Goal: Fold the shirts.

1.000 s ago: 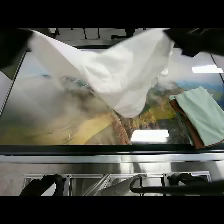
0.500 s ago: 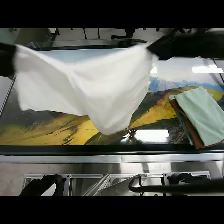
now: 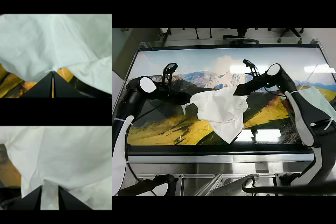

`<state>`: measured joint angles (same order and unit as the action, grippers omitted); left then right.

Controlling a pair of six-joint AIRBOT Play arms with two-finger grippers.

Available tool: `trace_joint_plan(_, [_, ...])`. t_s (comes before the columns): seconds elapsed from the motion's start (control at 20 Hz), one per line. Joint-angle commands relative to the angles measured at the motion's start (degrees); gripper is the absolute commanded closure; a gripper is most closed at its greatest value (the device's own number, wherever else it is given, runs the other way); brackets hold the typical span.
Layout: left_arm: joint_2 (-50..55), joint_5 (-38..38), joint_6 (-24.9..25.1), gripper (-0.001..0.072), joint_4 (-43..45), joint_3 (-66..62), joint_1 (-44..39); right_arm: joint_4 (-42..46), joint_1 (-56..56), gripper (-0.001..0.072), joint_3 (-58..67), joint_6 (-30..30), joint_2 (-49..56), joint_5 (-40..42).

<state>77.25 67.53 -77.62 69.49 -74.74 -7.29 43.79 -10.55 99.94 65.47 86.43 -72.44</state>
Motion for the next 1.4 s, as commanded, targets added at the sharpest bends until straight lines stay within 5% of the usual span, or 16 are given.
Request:
trace_joint_plan(0.0, [5.8,11.6,3.8,0.064,-3.7,-6.3,5.8,4.9,5.9,0.0458,0.5,7.4,-4.6,-10.0])
trace_joint_plan(0.05, [6.5,14.3,3.7,0.0244,-3.7,-8.6,7.9,8.3,7.5,0.0457,-0.3,9.3,-7.1,-12.8])
trace_joint_plan(0.1, [6.9,15.6,2.8,0.0017,-3.7,-9.8,9.8,11.8,8.5,0.0456,-2.4,11.4,-9.9,-14.3])
trace_joint_plan(0.15, [6.8,16.0,2.7,0.0011,-3.8,-9.9,11.6,15.0,8.9,0.0419,-6.3,12.6,-13.2,-14.6])
trace_joint_plan(0.25, [6.8,14.4,2.8,0.0011,-3.7,-7.7,14.3,16.4,8.9,0.0112,-17.7,15.0,-19.7,-12.1])
trace_joint_plan(0.3, [6.9,12.5,2.8,0.0011,-3.8,-5.7,15.5,15.1,8.2,0.0096,-25.1,15.2,-23.0,-8.7])
trace_joint_plan(0.55, [12.2,2.8,4.2,0.0011,-9.9,2.7,20.1,2.7,1.5,0.0097,-50.9,12.9,-29.0,11.3])
trace_joint_plan(0.8, [24.7,3.3,6.8,0.0011,-13.1,-5.7,22.3,-0.5,-10.4,0.0098,-54.3,12.3,-23.3,24.7])
trace_joint_plan(1.25, [41.2,21.1,11.9,0.0023,-27.0,-20.7,21.2,-7.8,-16.3,0.0127,-54.0,8.6,-17.0,29.8])
trace_joint_plan(1.35, [41.8,22.0,12.7,0.037,-27.5,-21.4,19.5,-10.1,-16.3,0.0397,-53.3,4.8,-17.0,30.4])
